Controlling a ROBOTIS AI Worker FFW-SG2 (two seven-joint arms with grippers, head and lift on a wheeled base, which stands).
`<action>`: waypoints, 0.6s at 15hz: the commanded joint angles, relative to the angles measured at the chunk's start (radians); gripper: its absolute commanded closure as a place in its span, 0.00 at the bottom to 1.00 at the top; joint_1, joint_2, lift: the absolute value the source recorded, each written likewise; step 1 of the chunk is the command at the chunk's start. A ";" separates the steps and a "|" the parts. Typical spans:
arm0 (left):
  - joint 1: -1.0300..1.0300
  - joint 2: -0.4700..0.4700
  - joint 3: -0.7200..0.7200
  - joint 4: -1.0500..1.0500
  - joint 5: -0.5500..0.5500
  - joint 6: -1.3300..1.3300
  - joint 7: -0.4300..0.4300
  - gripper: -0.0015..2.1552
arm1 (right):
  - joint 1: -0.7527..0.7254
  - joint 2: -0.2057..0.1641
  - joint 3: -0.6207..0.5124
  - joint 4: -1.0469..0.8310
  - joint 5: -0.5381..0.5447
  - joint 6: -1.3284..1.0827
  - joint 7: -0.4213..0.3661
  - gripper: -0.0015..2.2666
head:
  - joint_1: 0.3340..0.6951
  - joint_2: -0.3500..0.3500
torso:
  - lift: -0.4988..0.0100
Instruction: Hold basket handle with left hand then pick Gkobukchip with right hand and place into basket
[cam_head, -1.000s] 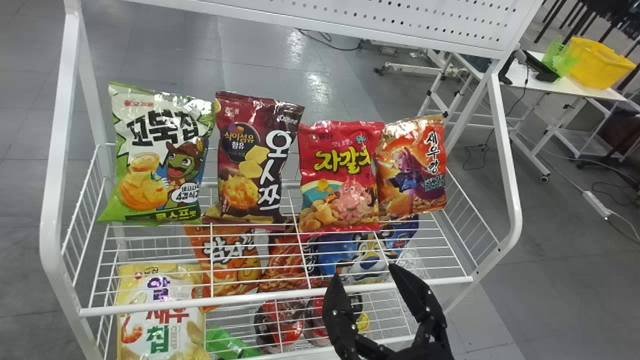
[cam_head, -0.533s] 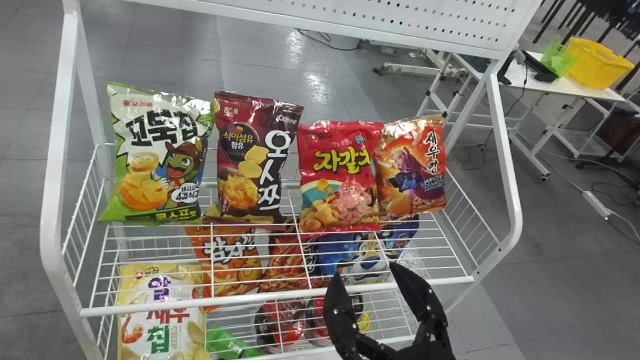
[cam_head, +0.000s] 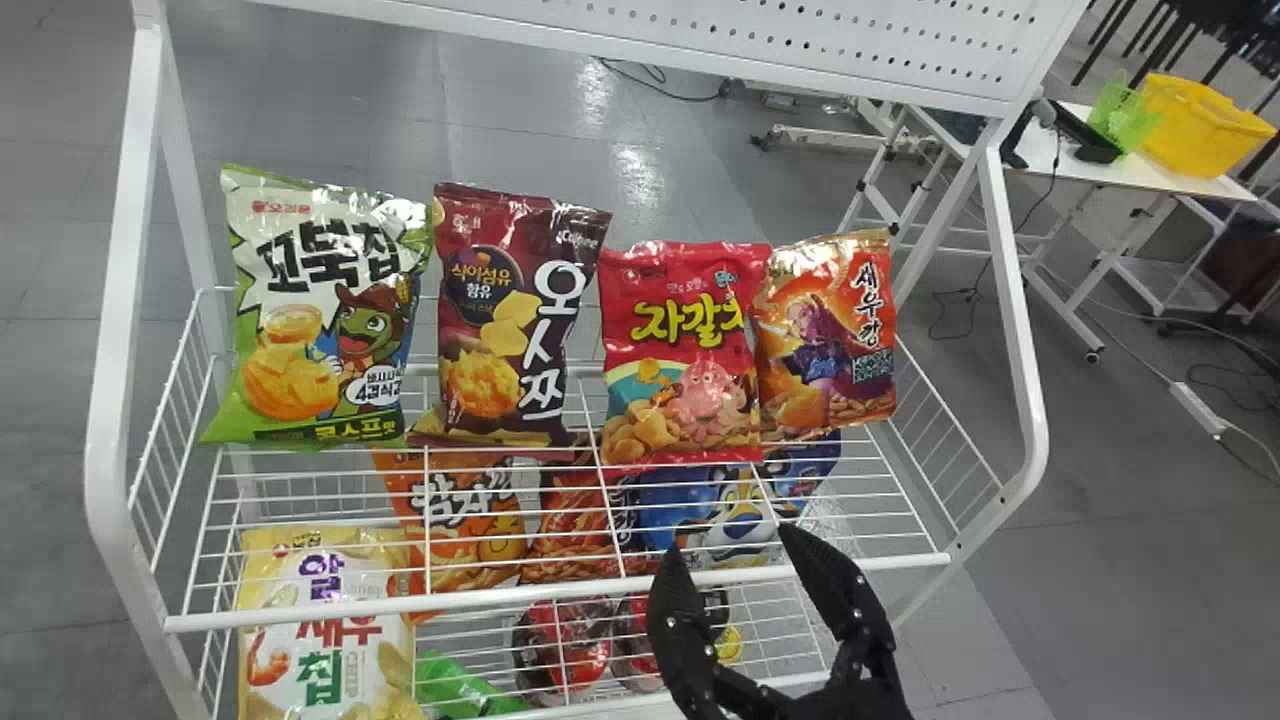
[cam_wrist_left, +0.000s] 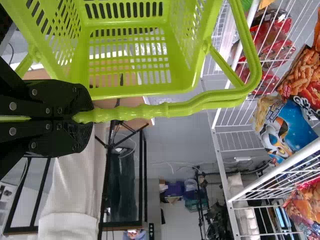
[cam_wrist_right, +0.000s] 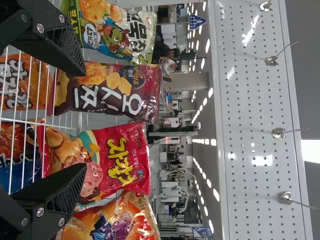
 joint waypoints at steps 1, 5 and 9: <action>0.001 -0.001 0.000 -0.002 0.000 0.001 -0.001 0.79 | -0.039 0.003 0.028 0.000 0.008 0.063 0.000 0.08 | 1.00 0.02 | 0.92; 0.004 -0.004 0.000 -0.002 0.000 0.001 -0.002 0.79 | -0.185 0.010 0.121 0.001 0.045 0.257 -0.002 0.08 | 1.00 0.12 | 0.92; -0.005 -0.004 -0.005 0.000 -0.006 0.001 -0.001 0.79 | -0.382 0.040 0.235 0.113 0.117 0.318 -0.035 0.08 | 1.00 0.30 | 0.92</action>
